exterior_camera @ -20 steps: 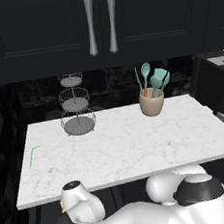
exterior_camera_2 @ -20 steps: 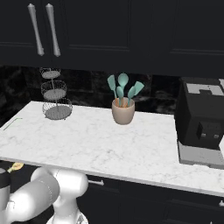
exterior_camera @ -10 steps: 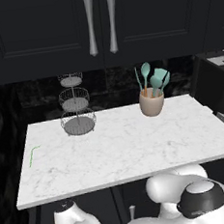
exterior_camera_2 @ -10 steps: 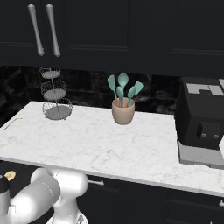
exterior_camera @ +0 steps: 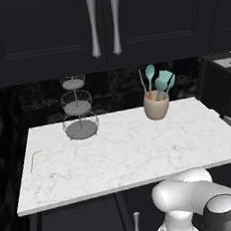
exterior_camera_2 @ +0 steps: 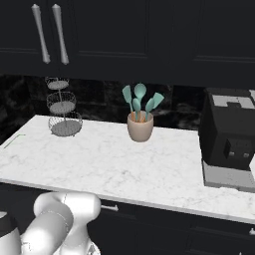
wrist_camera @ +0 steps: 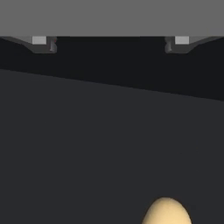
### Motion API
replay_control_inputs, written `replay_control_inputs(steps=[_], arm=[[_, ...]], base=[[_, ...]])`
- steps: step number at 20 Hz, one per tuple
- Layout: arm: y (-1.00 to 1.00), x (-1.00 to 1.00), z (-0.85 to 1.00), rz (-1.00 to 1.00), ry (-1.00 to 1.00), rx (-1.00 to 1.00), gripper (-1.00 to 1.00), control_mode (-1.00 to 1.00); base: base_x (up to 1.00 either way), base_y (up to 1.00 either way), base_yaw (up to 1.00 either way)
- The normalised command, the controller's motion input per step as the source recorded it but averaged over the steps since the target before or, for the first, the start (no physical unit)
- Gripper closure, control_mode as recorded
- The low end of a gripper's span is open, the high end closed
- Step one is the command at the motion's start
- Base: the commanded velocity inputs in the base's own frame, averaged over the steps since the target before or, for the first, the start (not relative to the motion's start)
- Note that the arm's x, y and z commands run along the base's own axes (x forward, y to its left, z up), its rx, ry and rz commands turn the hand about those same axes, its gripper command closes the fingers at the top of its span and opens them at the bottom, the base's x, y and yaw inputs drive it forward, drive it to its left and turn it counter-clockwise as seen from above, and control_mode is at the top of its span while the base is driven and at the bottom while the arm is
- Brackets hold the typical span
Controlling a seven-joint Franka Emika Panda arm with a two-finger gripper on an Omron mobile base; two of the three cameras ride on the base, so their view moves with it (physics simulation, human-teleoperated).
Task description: Pick the pizza cutter from the drawer and place it on the counter.
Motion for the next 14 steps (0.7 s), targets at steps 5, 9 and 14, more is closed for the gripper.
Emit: replay_control_inputs(steps=[5, 9, 14], arm=[[0.00, -0.33, 0.00, 0.00, 0.00, 0.00, -1.00, -1.00], [-0.02, 0.40, 0.09, 0.00, 0.00, 0.01, -1.00, -1.00], [-0.01, 0.91, 0.16, 0.00, 0.00, 0.04, -1.00, -1.00]], base=[[0.00, 0.00, 0.00], [0.00, 0.00, 0.00], [0.00, 0.00, 0.00]])
